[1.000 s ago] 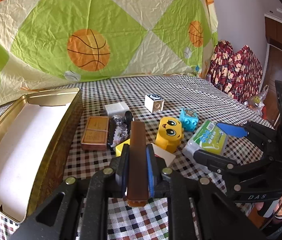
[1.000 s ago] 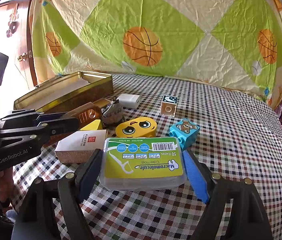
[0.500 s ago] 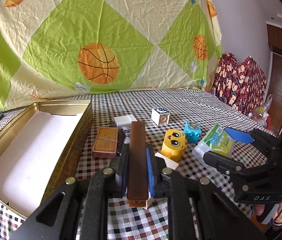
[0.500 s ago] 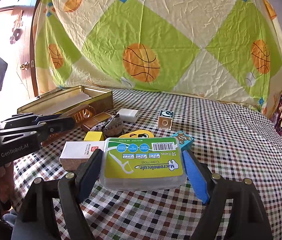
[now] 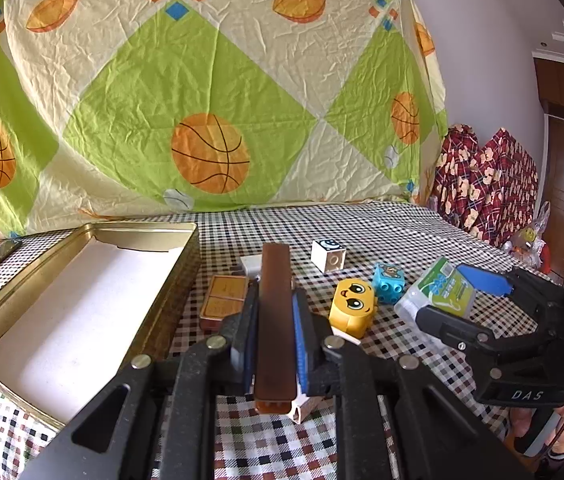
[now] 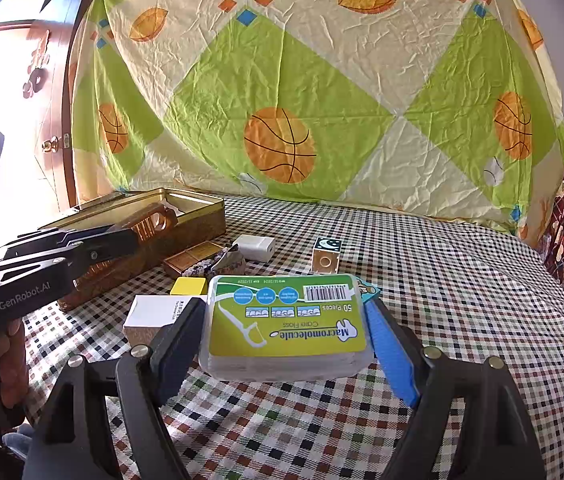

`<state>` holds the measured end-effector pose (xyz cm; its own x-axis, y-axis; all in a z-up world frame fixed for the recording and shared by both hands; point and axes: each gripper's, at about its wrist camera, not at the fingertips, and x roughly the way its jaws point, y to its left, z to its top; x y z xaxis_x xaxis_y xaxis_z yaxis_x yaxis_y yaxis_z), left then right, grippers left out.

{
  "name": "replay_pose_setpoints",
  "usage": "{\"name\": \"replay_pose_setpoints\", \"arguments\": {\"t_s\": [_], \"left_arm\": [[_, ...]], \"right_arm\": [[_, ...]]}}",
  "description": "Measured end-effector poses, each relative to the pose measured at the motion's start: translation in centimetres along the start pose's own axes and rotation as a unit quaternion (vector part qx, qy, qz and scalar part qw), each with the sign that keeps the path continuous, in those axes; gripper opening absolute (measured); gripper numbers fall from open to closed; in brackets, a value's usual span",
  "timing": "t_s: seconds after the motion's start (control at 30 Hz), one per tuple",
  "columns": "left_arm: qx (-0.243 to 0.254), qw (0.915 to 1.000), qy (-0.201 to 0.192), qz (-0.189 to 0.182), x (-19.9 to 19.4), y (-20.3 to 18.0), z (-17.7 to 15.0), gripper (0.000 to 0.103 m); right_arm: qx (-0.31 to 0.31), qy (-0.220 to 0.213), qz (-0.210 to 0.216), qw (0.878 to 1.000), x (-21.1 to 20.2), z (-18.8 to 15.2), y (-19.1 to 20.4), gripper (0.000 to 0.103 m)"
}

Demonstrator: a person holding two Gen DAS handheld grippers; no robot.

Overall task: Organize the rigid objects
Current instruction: 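Lift the brush with the left tool while the right tool carries the plastic box toward the gold tin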

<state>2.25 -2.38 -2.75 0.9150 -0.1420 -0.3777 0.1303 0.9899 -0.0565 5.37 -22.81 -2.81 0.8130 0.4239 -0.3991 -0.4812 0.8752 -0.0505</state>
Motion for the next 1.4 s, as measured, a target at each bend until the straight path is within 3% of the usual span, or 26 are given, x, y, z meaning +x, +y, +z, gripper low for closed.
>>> {"name": "replay_pose_setpoints", "arguments": {"t_s": [1.4], "left_arm": [[-0.014,0.9977,-0.065,0.009,-2.5,0.3,-0.3,0.014]], "right_arm": [[-0.006,-0.086,-0.034,0.996,-2.8,-0.2,0.7,0.082]]}}
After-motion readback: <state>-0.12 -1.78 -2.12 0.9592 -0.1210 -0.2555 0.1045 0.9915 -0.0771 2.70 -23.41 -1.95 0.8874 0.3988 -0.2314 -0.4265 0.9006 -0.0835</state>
